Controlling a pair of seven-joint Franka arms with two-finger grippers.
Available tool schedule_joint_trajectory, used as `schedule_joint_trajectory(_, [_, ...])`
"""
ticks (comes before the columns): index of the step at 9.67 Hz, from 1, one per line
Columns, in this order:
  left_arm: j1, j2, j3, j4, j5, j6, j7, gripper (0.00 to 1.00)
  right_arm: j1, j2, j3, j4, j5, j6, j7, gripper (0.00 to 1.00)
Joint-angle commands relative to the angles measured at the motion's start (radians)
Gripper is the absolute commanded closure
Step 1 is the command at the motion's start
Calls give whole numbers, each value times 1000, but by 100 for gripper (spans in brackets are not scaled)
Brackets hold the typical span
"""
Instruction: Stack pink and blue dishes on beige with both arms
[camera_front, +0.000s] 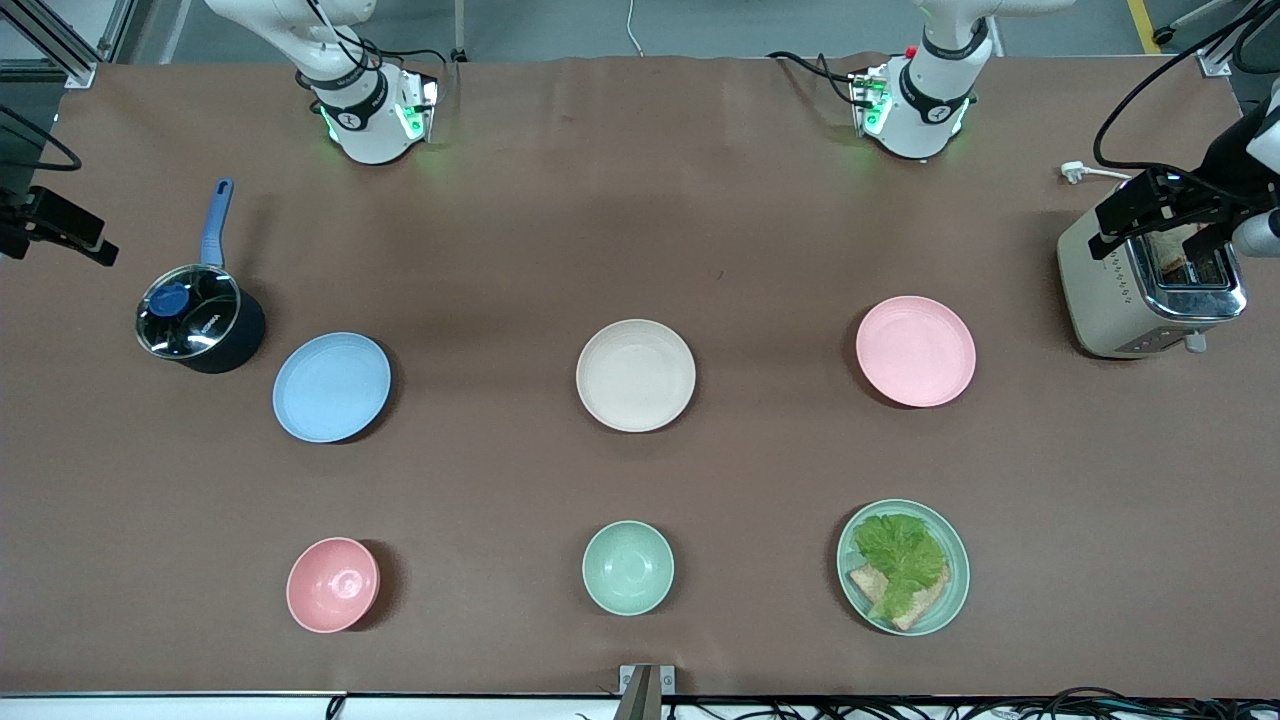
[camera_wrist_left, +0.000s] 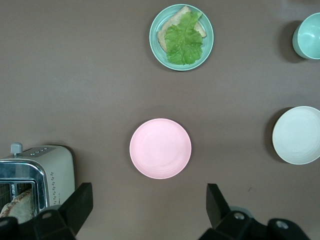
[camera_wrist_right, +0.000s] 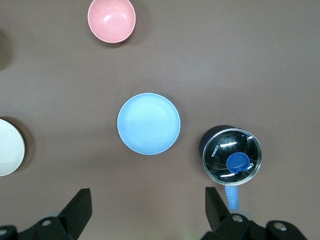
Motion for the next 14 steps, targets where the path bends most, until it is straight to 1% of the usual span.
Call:
schedule_joint_trajectory(1, [6,3,-13,-11,21,-21,9,0,-6,-11,4,-11,0,-9,14,0])
schedule_joint_trajectory(4, [10,7,-4,-9,4,-19,-5,0,-11,-5,3,-11,-3,-5,-2,0])
schedule_joint_trajectory(5, [10,10,2,-13,2,-19,4,0,-6,33,4,-3,-16,0,-9,0])
schedule_joint_trajectory(6, [3,12,33,-19,-13,-16,10,3,-9,47,4,-8,0,3,-13,0])
schedule_joint_trajectory(7, [1,12,62,-49,-30,7,10,3,-29,75,3,-34,15,7,-41,0])
schedule_joint_trajectory(8, [1,14,92,-112,-47,66,29,1,-53,81,-3,-82,51,47,-77,0])
schedule_joint_trajectory(9, [1,14,123,-202,-63,141,102,1,-55,93,-40,-169,87,147,-122,0])
schedule_joint_trajectory(11, [4,26,140,-386,-65,310,131,0,-57,113,-80,-343,147,341,-234,0])
schedule_joint_trajectory(12, [1,52,143,-472,-67,397,157,0,-58,142,-92,-397,167,416,-293,0])
schedule_joint_trajectory(13, [10,90,146,-552,-68,533,250,0,-69,190,-105,-440,177,505,-362,0])
schedule_joint_trajectory(14, [12,156,149,-586,-76,629,335,0,-75,231,-117,-487,228,594,-440,0])
